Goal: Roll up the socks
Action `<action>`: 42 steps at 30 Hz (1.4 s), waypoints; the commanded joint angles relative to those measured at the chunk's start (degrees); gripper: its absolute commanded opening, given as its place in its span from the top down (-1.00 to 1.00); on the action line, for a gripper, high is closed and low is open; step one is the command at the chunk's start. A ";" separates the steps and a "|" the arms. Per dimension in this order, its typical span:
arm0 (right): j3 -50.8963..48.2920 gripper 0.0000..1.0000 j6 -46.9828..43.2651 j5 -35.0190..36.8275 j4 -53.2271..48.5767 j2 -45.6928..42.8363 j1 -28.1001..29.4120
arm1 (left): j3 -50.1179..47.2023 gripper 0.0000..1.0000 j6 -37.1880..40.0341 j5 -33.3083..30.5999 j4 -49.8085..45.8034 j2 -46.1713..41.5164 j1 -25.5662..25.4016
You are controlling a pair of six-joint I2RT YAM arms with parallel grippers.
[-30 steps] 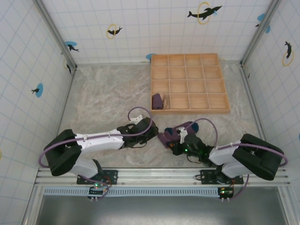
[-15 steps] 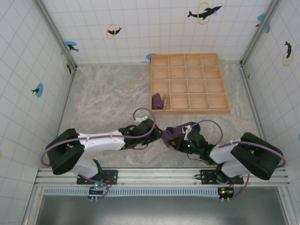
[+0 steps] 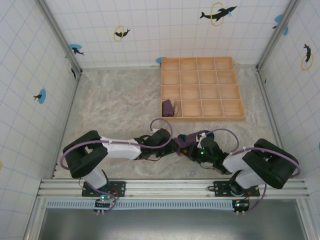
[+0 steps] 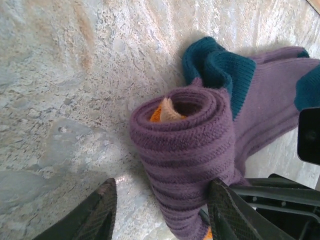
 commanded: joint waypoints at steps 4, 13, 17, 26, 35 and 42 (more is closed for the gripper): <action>-3.71 1.00 1.94 3.99 -13.61 -0.49 -0.50 | 0.98 0.06 -1.68 -0.62 1.78 2.89 0.24; -3.98 1.00 1.35 3.31 -10.13 -0.90 -0.53 | 1.02 0.13 -3.32 0.89 4.76 7.10 0.94; -4.73 1.00 1.09 2.68 -7.50 -1.33 -0.58 | 2.31 0.34 -3.36 0.10 2.20 8.35 1.57; -2.31 0.46 -8.57 -1.25 -4.84 -3.94 -0.45 | 5.21 1.00 -1.45 -2.79 -8.79 5.00 4.15; 8.47 -0.27 -26.75 -1.86 -15.68 -10.16 2.35 | 7.58 1.00 -2.05 -7.29 -25.84 -2.18 5.65; 13.06 -0.41 -47.23 11.83 -22.26 -12.80 10.58 | 4.81 1.00 -4.85 -6.52 -28.31 -6.43 5.65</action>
